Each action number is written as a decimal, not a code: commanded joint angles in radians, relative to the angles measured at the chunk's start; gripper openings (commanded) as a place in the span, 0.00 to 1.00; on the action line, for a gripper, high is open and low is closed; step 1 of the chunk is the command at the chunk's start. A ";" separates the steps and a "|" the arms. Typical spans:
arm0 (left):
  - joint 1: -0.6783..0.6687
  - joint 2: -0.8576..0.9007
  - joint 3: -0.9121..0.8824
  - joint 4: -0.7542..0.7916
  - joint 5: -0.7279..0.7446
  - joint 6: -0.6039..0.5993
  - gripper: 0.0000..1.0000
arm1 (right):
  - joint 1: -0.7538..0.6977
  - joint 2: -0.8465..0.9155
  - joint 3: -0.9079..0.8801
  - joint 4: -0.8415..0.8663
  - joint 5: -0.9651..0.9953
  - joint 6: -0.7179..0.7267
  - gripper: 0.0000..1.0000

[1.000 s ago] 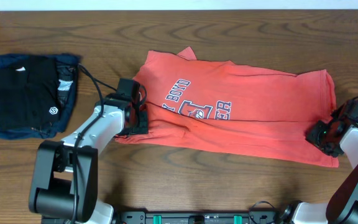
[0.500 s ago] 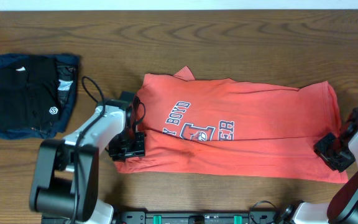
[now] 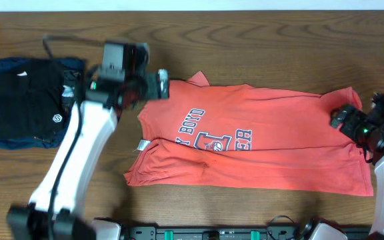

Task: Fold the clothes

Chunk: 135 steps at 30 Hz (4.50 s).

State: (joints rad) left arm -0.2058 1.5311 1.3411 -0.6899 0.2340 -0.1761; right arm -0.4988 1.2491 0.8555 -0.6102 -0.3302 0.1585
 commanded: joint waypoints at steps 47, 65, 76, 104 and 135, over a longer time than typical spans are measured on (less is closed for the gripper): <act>-0.125 0.683 0.502 0.068 0.001 0.314 0.06 | 0.055 0.088 0.000 -0.017 0.159 0.006 0.80; -0.116 0.593 0.501 -0.062 0.001 0.167 0.06 | 0.055 0.380 0.017 0.513 0.222 0.019 0.83; -0.116 0.544 0.501 -0.243 0.000 0.134 0.06 | 0.055 0.645 0.255 0.498 0.226 0.019 0.77; -0.111 0.492 0.501 -0.309 0.001 0.125 0.06 | 0.060 0.851 0.370 0.378 0.321 0.002 0.01; -0.072 0.100 0.501 -0.895 0.050 0.062 0.06 | 0.039 0.432 0.381 -0.397 0.595 0.024 0.04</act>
State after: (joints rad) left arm -0.2775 1.6527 1.8370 -1.5497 0.2520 -0.1051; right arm -0.4561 1.6932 1.2362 -0.9909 0.2230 0.1608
